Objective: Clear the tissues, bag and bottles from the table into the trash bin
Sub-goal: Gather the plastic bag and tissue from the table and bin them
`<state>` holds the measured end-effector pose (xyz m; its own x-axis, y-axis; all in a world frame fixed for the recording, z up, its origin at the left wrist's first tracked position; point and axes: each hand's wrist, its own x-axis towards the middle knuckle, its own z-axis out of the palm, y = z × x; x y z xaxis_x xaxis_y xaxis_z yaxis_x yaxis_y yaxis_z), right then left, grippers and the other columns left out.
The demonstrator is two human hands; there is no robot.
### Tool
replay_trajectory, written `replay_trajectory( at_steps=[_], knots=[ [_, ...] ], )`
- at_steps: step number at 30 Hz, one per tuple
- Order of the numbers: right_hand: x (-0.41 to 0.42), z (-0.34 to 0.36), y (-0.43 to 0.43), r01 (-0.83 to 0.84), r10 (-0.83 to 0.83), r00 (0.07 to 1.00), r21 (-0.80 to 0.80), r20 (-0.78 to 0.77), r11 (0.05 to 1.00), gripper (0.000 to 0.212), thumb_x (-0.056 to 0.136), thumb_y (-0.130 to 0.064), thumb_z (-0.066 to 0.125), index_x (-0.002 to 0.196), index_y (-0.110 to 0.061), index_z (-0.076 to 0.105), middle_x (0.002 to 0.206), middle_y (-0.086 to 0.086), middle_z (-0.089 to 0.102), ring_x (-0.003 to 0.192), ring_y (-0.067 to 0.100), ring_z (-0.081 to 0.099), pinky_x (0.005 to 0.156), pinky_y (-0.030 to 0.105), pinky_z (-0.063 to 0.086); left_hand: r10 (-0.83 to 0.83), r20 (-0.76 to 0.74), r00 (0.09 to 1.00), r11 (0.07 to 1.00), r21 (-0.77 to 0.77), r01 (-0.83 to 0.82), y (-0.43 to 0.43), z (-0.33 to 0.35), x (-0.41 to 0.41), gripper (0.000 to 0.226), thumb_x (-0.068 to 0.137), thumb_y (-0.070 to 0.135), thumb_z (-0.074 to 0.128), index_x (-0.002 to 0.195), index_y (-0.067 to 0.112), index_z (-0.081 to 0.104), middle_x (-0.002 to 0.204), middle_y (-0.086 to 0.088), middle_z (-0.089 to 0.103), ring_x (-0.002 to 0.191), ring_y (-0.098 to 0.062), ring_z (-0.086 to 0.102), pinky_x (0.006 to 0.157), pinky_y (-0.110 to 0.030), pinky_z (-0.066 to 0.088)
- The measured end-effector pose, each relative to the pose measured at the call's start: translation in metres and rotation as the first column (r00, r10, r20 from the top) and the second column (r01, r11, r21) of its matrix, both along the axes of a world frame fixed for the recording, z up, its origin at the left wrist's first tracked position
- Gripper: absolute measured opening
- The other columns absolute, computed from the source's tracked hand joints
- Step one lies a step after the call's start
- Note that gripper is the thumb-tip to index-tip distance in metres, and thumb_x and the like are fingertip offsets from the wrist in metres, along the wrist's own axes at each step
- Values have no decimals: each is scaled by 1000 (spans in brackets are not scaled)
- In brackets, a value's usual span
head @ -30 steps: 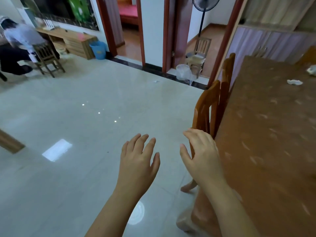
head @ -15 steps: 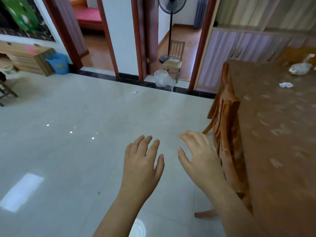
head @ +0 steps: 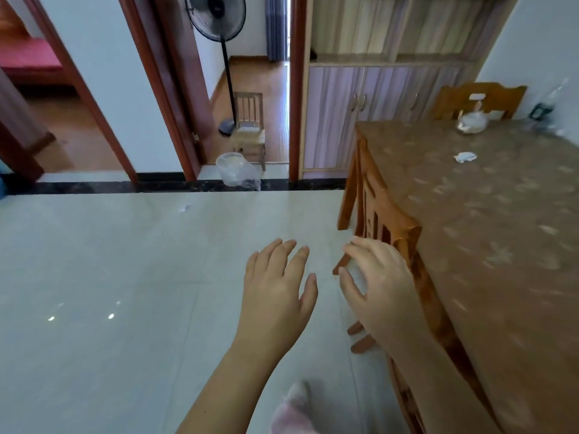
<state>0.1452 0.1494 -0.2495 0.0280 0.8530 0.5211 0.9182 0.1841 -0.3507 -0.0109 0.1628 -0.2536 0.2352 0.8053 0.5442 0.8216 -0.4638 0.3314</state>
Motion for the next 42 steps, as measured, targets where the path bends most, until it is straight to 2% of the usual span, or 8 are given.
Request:
replay_trajectory(
  at_steps=[6, 13, 18, 21, 24, 32, 37, 42],
  knots=[
    [36, 13, 108, 49, -45, 998, 94, -49, 994, 42, 85, -34, 43, 103, -4, 66, 104, 15, 68, 97, 30, 61, 88, 47, 49, -101, -52, 993, 995, -22, 100, 119, 19, 37, 40, 84, 30, 42, 111, 7, 61, 112, -14, 65, 108, -32, 58, 91, -49, 47],
    [64, 18, 197, 153, -154, 988, 42, 18, 987, 48, 85, -41, 40, 108, -7, 64, 109, 13, 67, 100, 30, 62, 92, 44, 41, -160, -24, 987, 985, -74, 158, 220, 23, 72, 41, 84, 33, 41, 110, 9, 62, 112, -13, 66, 108, -33, 59, 88, -55, 48],
    [73, 14, 259, 239, -240, 969, 12, 65, 971, 64, 92, -51, 20, 106, -8, 65, 108, 12, 68, 95, 29, 63, 87, 45, 47, -199, -8, 980, 973, -118, 197, 299, 13, 88, 37, 78, 29, 53, 109, 11, 64, 113, -12, 67, 107, -33, 60, 91, -55, 46],
    [71, 15, 306, 271, -270, 960, 3, 72, 963, 53, 90, -45, 32, 105, -7, 66, 108, 12, 68, 96, 29, 64, 84, 46, 52, -247, 3, 969, 963, -106, 246, 358, 10, 90, 36, 79, 30, 53, 108, 12, 63, 112, -11, 67, 105, -32, 61, 93, -50, 41],
    [68, 21, 369, 315, -315, 948, -6, 52, 949, 46, 84, -40, 39, 105, -8, 65, 107, 13, 67, 97, 29, 63, 89, 45, 47, -293, 4, 956, 955, -53, 292, 427, 13, 86, 37, 83, 33, 49, 110, 12, 61, 113, -11, 66, 108, -31, 59, 97, -44, 34],
    [45, 41, 542, 300, -304, 950, 58, 69, 952, 38, 82, -31, 46, 105, -7, 65, 106, 12, 66, 99, 28, 60, 89, 40, 46, -389, 52, 920, 921, 37, 387, 599, 29, 64, 42, 85, 32, 41, 110, 5, 61, 109, -15, 66, 105, -32, 59, 92, -46, 43],
    [40, 30, 613, 292, -292, 953, 9, 84, 956, 38, 83, -31, 47, 106, -6, 63, 108, 13, 65, 100, 28, 59, 92, 27, 33, -363, 89, 927, 929, -37, 368, 668, 15, 59, 41, 84, 31, 43, 112, 7, 60, 112, -14, 64, 109, -32, 57, 91, -54, 46],
    [52, 19, 671, 301, -299, 952, -14, 62, 954, 39, 82, -30, 46, 107, -5, 63, 108, 14, 65, 99, 30, 59, 91, 35, 42, -375, 68, 925, 922, -79, 380, 731, 0, 71, 41, 83, 30, 42, 112, 8, 60, 113, -14, 64, 109, -32, 57, 90, -54, 47]
  ],
)
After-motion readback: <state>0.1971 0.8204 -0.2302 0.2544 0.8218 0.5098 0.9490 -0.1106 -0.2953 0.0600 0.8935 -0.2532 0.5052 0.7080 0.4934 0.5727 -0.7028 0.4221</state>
